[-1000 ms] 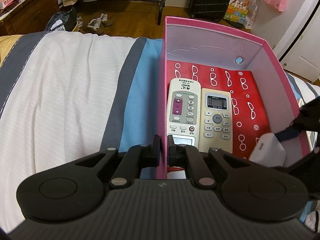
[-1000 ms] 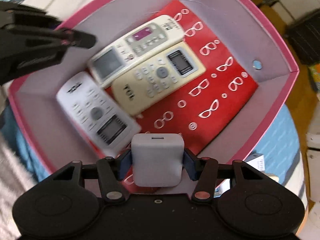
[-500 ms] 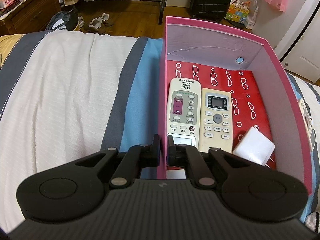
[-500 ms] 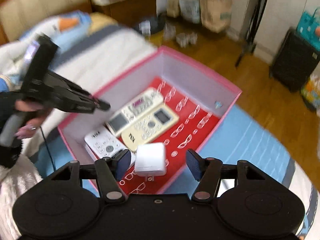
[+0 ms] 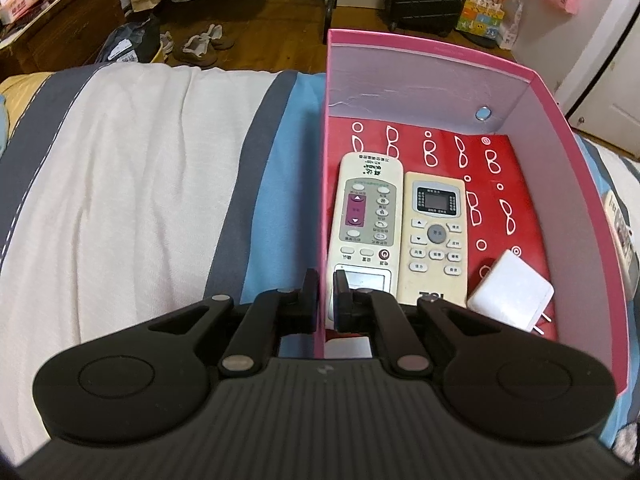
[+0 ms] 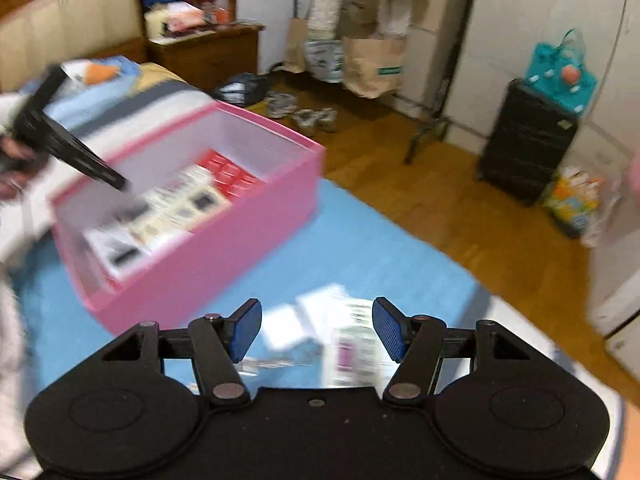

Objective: Organize rigid objects
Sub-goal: 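Return the right tool to the pile and grasp the white QUNDA remote, then carry the white QUNDA remote over the pink box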

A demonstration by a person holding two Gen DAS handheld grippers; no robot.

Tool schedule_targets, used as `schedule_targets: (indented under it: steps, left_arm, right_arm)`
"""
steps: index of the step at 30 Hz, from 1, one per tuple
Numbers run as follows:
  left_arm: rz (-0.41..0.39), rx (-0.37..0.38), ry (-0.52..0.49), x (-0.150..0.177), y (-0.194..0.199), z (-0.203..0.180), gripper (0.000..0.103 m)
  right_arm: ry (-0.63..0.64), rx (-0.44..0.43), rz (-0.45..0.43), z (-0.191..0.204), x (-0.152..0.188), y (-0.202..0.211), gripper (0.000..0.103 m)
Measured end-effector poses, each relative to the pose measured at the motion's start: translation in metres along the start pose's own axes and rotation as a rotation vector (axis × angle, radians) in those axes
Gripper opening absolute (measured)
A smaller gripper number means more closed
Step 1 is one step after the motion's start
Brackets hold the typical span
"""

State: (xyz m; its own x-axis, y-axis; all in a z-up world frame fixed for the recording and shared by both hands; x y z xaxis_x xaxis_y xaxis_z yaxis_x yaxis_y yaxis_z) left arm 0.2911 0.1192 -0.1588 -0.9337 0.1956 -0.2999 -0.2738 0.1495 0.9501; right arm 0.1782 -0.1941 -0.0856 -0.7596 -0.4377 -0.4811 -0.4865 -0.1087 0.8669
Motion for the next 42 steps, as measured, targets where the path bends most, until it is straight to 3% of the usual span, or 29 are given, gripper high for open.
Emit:
schedule_targets:
  steps: [2, 6, 24, 29, 31, 36, 42]
  left_arm:
    - [0.005, -0.005, -0.007, -0.001, 0.000, -0.001, 0.005]
    - [0.012, -0.009, -0.021, -0.002, 0.000, -0.001, 0.005]
    - [0.003, -0.021, -0.046, 0.000, -0.001, -0.004, 0.007]
    - [0.000, -0.034, -0.058, 0.000, 0.000, -0.006, 0.008]
    - [-0.001, -0.035, -0.063, 0.001, 0.000, -0.006, 0.009]
    - [0.005, -0.047, -0.063, 0.001, -0.002, -0.007, 0.010]
    - [0.002, -0.043, -0.054, 0.001, -0.002, -0.007, 0.010]
  right_arm:
    - [0.012, 0.022, 0.037, -0.005, 0.008, -0.012, 0.066]
    - [-0.015, -0.032, 0.097, -0.008, 0.014, -0.036, 0.066]
    - [-0.023, 0.038, 0.244, -0.009, 0.040, -0.090, 0.066]
    - [-0.088, 0.040, 0.245, -0.014, 0.040, -0.092, 0.066]
    - [-0.102, 0.036, 0.241, -0.014, 0.039, -0.089, 0.058]
    - [-0.108, 0.014, 0.229, -0.006, 0.037, -0.083, 0.058]
    - [-0.122, 0.022, 0.132, 0.001, 0.024, -0.059, 0.058]
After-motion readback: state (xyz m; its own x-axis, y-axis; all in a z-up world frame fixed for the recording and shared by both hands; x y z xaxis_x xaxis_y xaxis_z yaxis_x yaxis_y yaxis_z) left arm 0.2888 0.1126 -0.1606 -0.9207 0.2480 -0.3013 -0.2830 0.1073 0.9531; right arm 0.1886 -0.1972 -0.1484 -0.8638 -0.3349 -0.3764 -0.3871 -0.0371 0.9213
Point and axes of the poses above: each gripper's, at about its wrist camera, not at the fingertips, and y roughly against the way its jaws point, z to its left, x to its underside, the point moved 9 cm from there along -y, roughly the way its jaws point, and after that the axes turned 10 degrees about z, right-handed, at the moved point
